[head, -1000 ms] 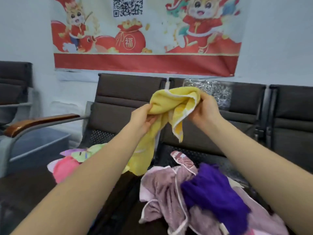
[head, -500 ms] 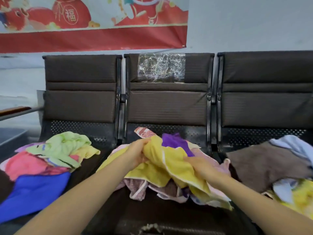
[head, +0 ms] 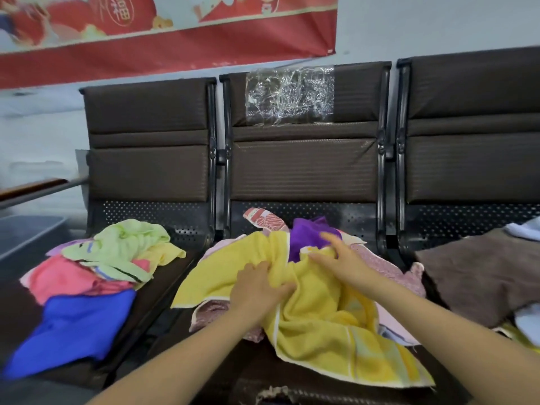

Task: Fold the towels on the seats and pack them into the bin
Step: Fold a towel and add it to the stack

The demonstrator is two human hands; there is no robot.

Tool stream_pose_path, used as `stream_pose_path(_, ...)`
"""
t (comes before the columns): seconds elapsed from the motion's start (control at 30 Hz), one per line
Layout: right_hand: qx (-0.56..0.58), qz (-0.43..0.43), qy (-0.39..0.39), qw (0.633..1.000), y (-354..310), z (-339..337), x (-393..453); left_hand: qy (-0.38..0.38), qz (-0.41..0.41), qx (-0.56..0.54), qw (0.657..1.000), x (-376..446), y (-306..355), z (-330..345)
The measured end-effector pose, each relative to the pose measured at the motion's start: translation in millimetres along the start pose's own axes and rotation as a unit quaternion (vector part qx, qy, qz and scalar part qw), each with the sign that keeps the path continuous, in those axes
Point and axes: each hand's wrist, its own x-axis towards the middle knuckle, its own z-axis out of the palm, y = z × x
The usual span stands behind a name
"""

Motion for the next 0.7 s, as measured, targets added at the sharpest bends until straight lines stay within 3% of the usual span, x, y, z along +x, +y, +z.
stream_pose_path(0.07, -0.018, 0.015, -0.079, 0.997, -1.3, 5.8, -2.8, 0.026, 0.045, -0.058, 0.997, 3.4, -3.3, 4.8)
stream_pose_path(0.13, -0.052, -0.004, -0.105, 0.993, -1.1, 7.2, -8.6, 0.035, 0.061, -0.143, 0.987, 6.2, -8.5, 1.7)
stream_pose_path(0.2, -0.007, -0.02, -0.091, 0.996, -1.2, 3.0, -14.4, 0.04, 0.039, -0.237, 0.97, 9.8, -13.2, -9.2)
stream_pose_path(0.27, 0.123, 0.005, -0.044, 0.991, -1.8, -7.3, -19.6, 0.054, -0.027, -0.342, 0.938, 15.3, -16.6, -23.2)
stream_pose_path(0.33, 0.24, 0.035, 0.058, 0.968, 0.2, -24.4, -19.7, 0.062, -0.101, -0.503, 0.856, 22.1, -17.3, -41.9)
stream_pose_path(0.4, 0.324, 0.038, 0.15, 0.933, 1.4, -46.7, -21.3, 0.064, -0.135, -0.667, 0.73, 22.3, -12.8, -64.9)
stream_pose_path(0.43, 0.334, 0.039, 0.176, 0.925, 2.2, -57.0, -23.2, 0.059, -0.134, -0.708, 0.691, 19.4, -10.9, -75.8)
stream_pose_path(0.47, 0.325, 0.042, 0.184, 0.927, 4.5, -65.5, -25.4, 0.049, -0.136, -0.718, 0.681, 17.6, -11.3, -82.5)
stream_pose_path(0.53, 0.273, 0.073, 0.146, 0.948, 13.1, -75.8, -30.0, 0.02, -0.156, -0.68, 0.716, 13.1, -12.8, -85.5)
stream_pose_path(0.6, 0.109, 0.1, 0.027, 0.989, 26.2, -78.9, -35.0, -0.033, -0.198, -0.592, 0.781, 5.2, -15.9, -79.1)
stream_pose_path(0.63, -0.008, 0.104, -0.062, 0.993, 32.1, -78.8, -37.9, -0.056, -0.218, -0.531, 0.817, 3.4, -21.7, -73.3)
stream_pose_path(0.7, -0.179, 0.087, -0.207, 0.958, 37.6, -72.8, -44.5, -0.098, -0.242, -0.404, 0.877, 3.0, -37.3, -58.9)
